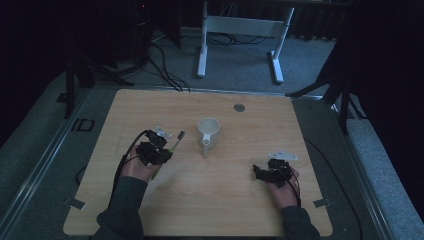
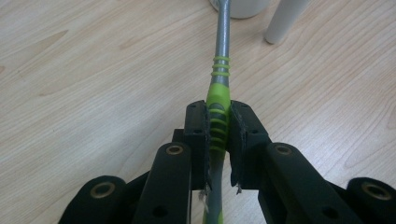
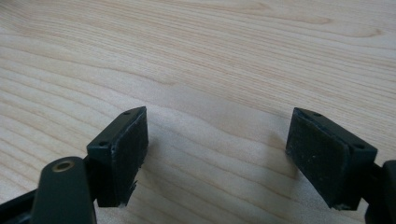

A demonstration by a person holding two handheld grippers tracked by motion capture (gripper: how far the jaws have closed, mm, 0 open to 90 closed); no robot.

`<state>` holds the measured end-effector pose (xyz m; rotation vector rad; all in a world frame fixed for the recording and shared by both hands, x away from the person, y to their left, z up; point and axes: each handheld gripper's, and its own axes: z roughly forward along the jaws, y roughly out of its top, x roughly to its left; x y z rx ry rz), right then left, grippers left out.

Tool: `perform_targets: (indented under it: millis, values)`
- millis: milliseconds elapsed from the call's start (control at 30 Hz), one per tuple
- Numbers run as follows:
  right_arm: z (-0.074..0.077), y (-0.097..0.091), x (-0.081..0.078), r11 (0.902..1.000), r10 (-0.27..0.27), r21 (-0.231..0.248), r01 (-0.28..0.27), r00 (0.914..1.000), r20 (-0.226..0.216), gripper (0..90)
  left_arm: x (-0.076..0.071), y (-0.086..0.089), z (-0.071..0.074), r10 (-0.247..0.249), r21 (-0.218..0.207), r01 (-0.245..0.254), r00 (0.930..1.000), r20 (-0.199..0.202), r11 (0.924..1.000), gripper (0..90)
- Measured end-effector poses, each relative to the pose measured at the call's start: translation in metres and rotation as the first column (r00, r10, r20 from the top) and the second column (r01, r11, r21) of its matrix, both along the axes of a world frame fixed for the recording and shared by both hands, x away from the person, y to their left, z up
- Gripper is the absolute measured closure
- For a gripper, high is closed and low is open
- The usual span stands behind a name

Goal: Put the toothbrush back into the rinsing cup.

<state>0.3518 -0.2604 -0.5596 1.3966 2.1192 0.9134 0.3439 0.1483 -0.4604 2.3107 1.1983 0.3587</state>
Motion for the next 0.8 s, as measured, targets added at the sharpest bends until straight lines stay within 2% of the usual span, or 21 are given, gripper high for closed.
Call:
perform_targets:
  millis: [400,800]
  values:
    - [0.0000,0.0000,0.0000,1.0000,-0.001,0.000,0.001,1.0000,-0.001,20.5,-0.0002,-0.0016,0.0008,0.001,-0.010,-0.001,0.9999,0.016,0.9999,78.9]
    - [0.0000,0.0001,0.0000,1.0000,-0.001,0.001,0.001,1.0000,-0.001,20.5,-0.0012,-0.0047,0.0036,0.015,-0.039,-0.013,0.9986,0.051,0.9992,78.9]
